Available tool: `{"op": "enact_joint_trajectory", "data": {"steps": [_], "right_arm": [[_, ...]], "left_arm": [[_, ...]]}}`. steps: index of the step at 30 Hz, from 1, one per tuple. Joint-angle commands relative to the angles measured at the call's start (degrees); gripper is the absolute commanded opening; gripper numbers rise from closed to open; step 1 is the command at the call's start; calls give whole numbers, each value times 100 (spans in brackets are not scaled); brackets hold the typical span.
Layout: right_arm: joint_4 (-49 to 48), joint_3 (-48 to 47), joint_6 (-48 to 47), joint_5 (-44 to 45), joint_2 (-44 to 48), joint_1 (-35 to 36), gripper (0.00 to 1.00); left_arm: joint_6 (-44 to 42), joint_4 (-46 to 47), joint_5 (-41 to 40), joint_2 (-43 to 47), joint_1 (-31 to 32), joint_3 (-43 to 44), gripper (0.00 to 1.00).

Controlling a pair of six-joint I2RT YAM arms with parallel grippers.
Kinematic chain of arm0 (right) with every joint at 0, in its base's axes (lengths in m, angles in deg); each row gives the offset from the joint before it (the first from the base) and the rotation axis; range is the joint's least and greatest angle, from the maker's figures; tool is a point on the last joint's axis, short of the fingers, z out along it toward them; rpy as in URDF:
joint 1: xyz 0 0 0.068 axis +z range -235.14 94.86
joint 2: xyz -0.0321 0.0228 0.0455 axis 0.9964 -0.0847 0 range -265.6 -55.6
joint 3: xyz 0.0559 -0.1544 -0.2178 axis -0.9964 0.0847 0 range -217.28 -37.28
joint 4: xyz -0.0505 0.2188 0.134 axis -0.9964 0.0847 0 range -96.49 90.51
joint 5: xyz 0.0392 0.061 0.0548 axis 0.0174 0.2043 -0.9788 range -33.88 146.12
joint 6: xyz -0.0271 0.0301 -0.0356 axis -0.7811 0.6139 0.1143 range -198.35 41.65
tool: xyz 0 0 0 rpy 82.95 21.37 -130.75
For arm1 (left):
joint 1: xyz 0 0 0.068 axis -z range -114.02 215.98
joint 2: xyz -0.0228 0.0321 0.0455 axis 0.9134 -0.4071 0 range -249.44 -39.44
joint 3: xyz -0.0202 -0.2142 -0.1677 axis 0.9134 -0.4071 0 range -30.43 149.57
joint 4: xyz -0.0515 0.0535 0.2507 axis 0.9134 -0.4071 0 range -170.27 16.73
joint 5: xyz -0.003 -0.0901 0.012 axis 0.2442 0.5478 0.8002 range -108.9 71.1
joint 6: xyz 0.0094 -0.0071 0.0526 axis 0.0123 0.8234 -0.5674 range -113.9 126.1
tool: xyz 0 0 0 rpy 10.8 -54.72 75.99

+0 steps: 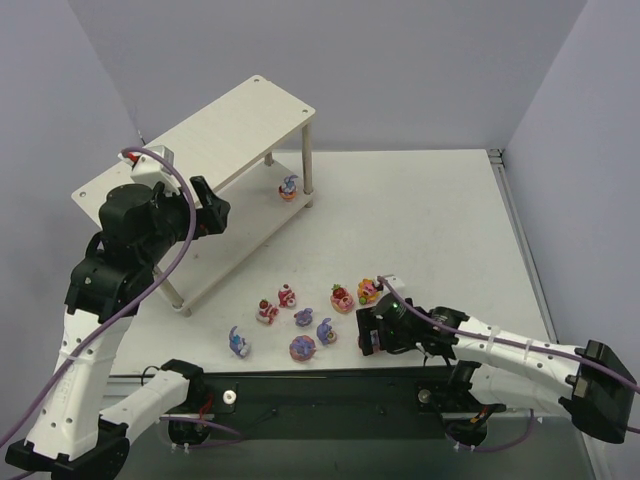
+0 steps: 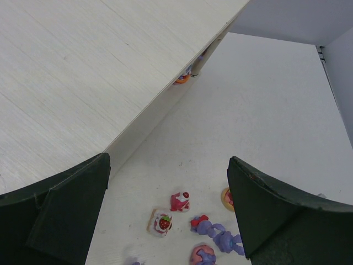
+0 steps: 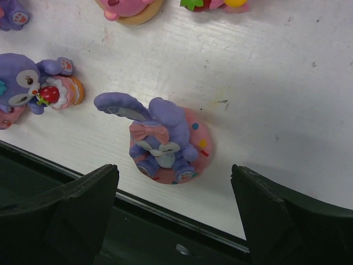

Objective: Place and organize the plastic toys onto the shelf

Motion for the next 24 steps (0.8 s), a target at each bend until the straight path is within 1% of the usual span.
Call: {"op": "enact_joint_trajectory", "data": {"steps": [1, 5, 8, 9, 11, 15, 20, 23, 24], "right_arm": [[-366, 88, 219, 444, -330, 255, 86], [-375, 97, 438, 1041, -621, 431, 84], [-375, 115, 596, 1340, -753, 554, 80], [-410, 115, 606, 1358, -805, 597, 78], [-436, 132, 632, 1402, -867, 633, 77], [-498, 80, 650, 1429, -1139, 800, 72], [-349, -78, 851, 1666, -1385, 1081, 67], [-113, -245, 974, 1876, -1474, 1230, 57], [-33, -367, 1018, 1947, -1509, 1248, 47]], "left_arm": [[24, 151, 91, 50, -11, -20, 97], [24, 142, 91, 58, -20, -29, 98], [-3, 116, 82, 58, -29, 6, 97], [-11, 107, 82, 50, -38, -2, 97], [-20, 98, 64, 67, -38, -11, 97], [6, 98, 73, 76, -47, -29, 97], [-3, 98, 73, 94, -55, -46, 97], [-12, 81, 73, 120, -55, -55, 98], [-12, 80, 73, 111, -55, -64, 97]]}}
